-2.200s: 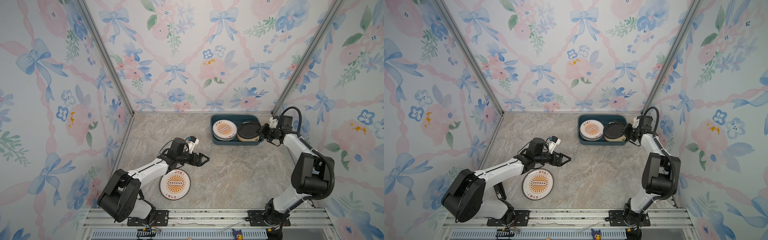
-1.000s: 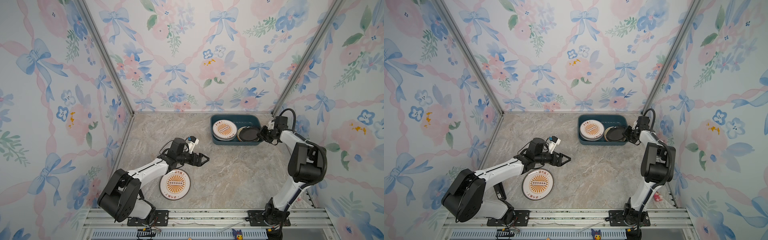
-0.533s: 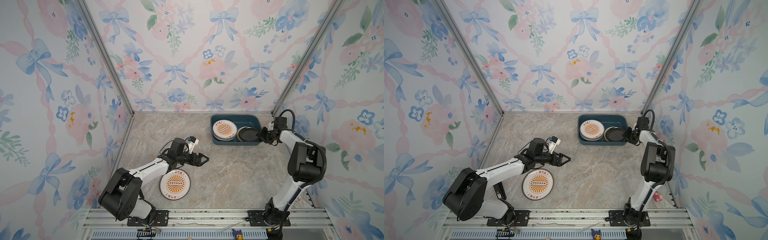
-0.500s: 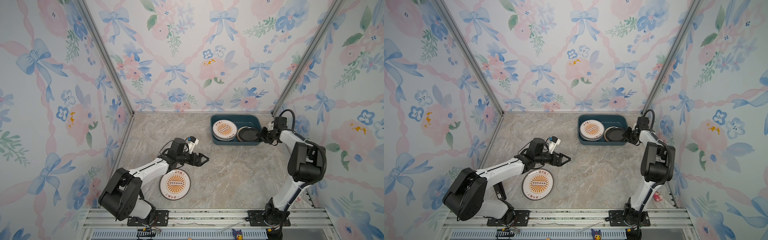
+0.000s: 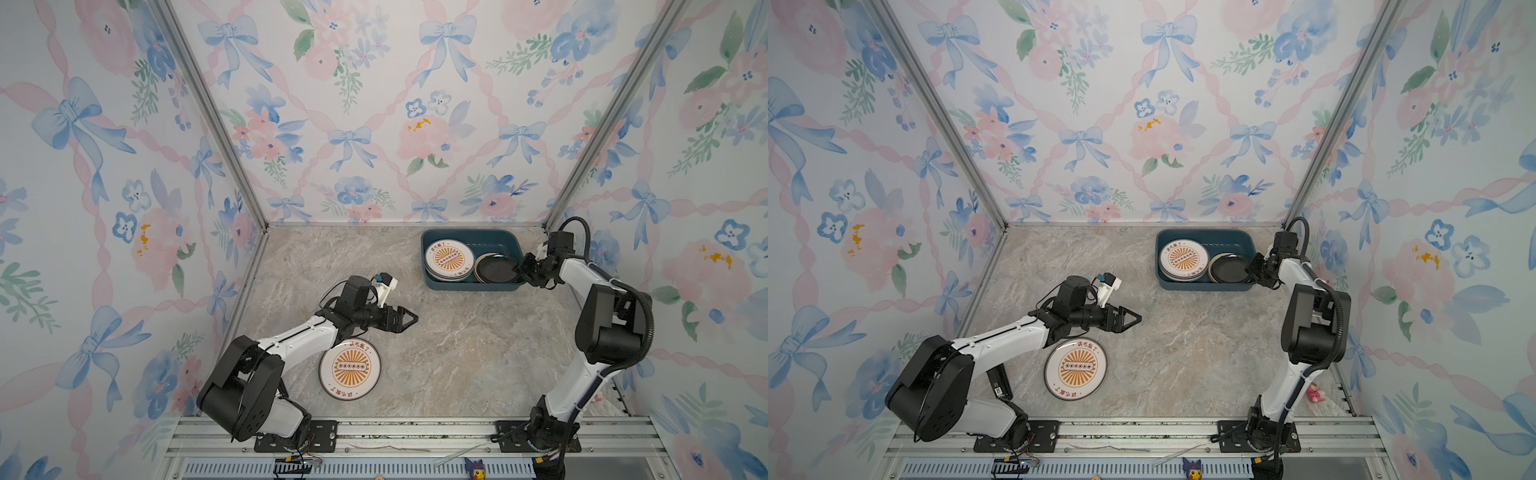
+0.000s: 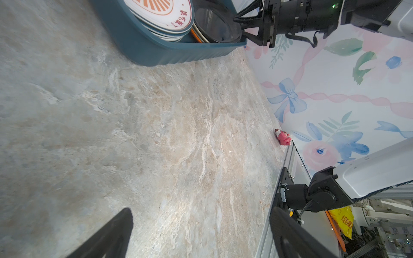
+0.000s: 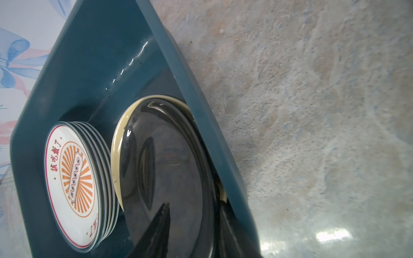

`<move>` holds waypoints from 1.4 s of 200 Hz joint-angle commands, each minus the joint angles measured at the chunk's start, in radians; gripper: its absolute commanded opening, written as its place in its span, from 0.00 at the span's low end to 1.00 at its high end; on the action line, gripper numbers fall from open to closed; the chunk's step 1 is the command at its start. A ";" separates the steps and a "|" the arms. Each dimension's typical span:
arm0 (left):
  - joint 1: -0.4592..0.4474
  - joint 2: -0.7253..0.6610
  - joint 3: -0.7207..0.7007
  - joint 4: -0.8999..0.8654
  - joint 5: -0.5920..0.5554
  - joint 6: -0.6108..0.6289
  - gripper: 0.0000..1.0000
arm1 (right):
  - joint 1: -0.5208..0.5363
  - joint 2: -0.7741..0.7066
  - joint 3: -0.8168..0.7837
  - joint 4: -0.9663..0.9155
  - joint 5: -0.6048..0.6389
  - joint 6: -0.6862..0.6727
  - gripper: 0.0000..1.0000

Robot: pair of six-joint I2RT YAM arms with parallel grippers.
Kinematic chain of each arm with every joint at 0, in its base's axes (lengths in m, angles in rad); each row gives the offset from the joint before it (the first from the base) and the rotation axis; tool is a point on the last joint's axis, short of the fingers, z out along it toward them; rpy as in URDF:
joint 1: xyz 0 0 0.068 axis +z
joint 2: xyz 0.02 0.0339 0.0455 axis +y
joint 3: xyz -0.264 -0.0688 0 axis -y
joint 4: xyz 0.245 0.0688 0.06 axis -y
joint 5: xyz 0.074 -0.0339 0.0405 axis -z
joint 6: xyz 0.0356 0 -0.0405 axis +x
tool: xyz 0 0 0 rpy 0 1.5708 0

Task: Place the plates into the plastic bin on the countertop
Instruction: Place the plate in the plastic bin, then pick up the plate from the bottom-center of the table.

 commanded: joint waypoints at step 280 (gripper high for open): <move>0.344 -0.304 -0.097 -0.143 -0.316 -0.053 0.98 | 0.913 -0.398 -0.548 0.467 -0.044 0.355 0.54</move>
